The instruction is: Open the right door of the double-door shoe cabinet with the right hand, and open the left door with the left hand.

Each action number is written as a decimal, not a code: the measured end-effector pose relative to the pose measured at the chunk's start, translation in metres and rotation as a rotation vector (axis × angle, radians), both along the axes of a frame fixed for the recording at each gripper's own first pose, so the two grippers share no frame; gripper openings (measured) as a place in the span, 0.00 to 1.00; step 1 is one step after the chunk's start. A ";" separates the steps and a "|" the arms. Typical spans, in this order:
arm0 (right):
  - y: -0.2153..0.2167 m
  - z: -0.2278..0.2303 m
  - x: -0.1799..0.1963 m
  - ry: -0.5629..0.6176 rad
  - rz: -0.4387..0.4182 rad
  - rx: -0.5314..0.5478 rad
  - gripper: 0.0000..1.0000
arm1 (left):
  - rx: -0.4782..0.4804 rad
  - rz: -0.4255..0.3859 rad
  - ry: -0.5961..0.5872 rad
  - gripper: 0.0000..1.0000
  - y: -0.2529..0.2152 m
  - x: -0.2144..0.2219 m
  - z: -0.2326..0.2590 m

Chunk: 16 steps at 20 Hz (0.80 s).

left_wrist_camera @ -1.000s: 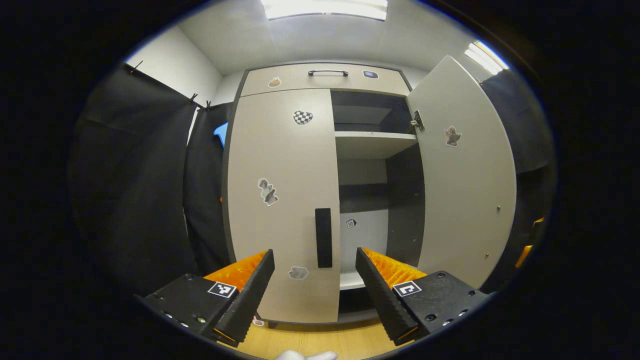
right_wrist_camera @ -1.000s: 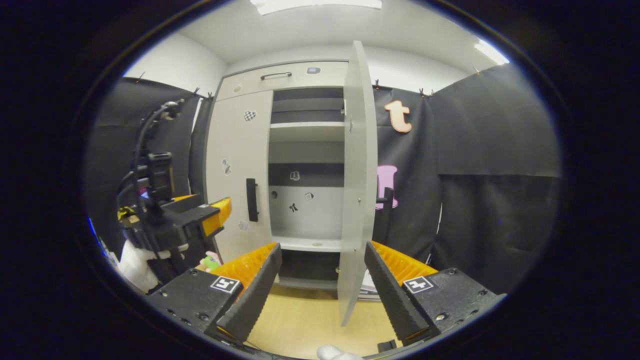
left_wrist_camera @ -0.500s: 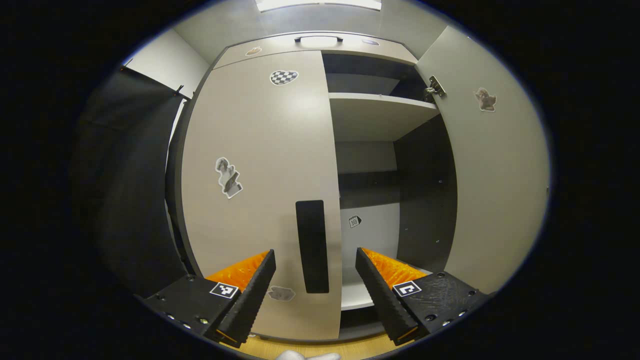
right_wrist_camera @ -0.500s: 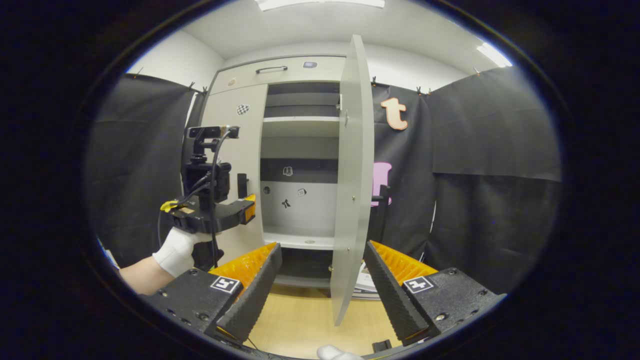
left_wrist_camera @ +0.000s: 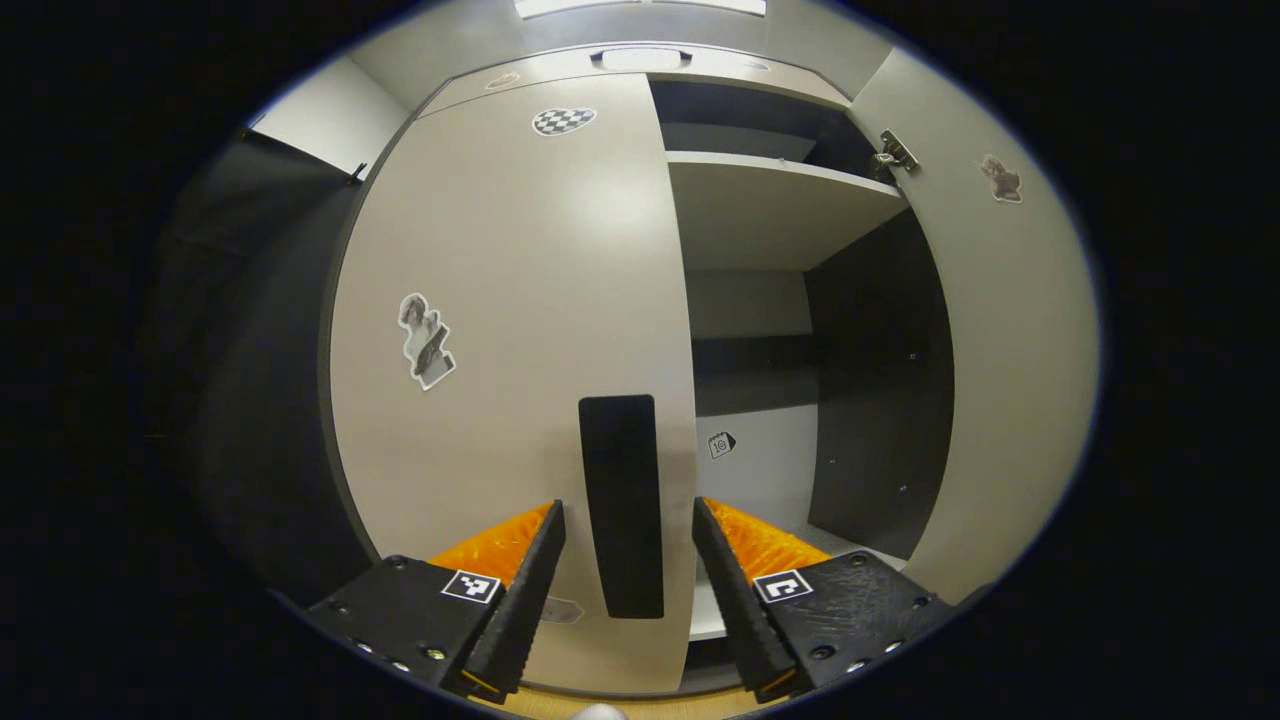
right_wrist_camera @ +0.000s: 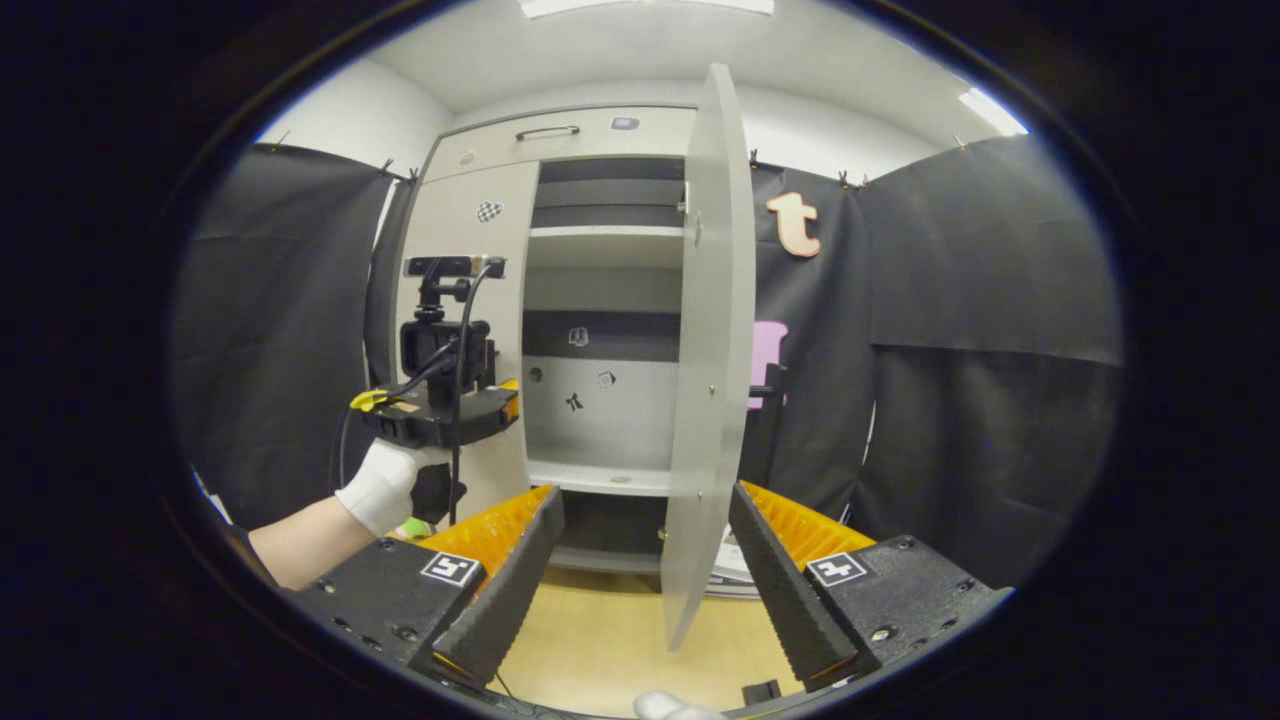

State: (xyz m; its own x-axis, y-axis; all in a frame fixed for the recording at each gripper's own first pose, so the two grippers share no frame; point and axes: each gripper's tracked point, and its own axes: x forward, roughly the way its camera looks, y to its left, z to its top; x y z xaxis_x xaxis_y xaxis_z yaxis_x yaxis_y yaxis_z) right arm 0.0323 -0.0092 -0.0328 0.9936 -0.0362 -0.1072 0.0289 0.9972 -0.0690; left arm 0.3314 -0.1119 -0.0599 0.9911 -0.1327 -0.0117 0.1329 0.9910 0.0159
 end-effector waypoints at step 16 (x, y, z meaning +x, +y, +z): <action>-0.001 0.008 -0.024 -0.028 0.023 0.017 1.00 | -0.041 -0.021 0.067 0.05 0.006 -0.004 -0.005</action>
